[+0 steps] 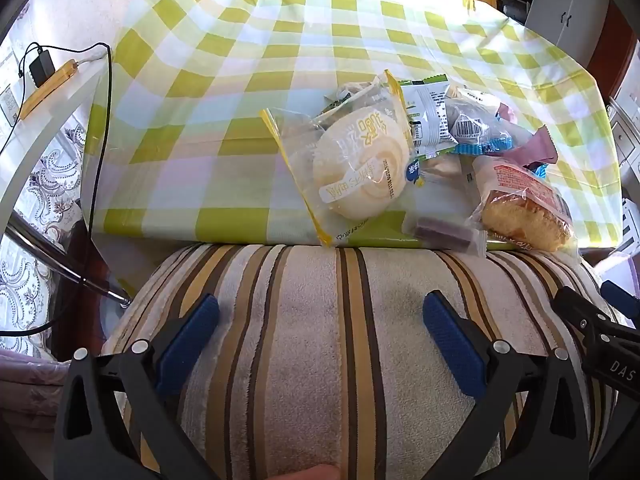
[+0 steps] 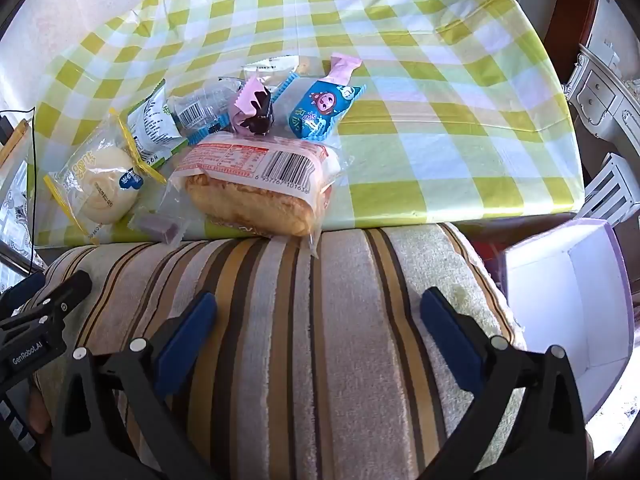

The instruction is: Organize snacks

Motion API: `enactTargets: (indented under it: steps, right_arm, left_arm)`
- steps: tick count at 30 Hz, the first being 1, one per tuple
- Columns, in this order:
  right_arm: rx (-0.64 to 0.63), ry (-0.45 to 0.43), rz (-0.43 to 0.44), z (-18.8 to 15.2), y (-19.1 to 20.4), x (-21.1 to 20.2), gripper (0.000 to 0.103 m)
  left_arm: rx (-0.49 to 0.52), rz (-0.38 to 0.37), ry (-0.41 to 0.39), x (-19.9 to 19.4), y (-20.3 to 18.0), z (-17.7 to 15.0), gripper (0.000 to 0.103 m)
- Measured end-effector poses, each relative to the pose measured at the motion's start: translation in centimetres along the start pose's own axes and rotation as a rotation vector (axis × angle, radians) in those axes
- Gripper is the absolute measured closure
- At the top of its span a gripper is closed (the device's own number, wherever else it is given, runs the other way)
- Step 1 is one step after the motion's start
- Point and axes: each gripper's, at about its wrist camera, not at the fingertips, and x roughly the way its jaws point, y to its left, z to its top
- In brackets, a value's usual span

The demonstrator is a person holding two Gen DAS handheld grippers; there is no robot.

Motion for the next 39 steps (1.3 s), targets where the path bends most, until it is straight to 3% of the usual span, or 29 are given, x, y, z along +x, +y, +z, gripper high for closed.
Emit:
enactTargets:
  steps: [16,28,39]
  right_arm:
    - [-0.001,0.005,-0.004,0.1,0.0,0.2,0.001]
    - [-0.001,-0.019,-0.005,-0.1,0.0,0.3,0.001]
    - [0.000,-0.027,-0.009,-0.1,0.2,0.4,0.001]
  left_arm:
    - [-0.012,-0.012,0.007,0.1,0.4,-0.1,0.004]
    - [-0.013,0.054,-0.034,0.0,-0.7,-0.3,0.004]
    - [-0.005,0.059,-0.033,0.1,-0.9,-0.1,0.004]
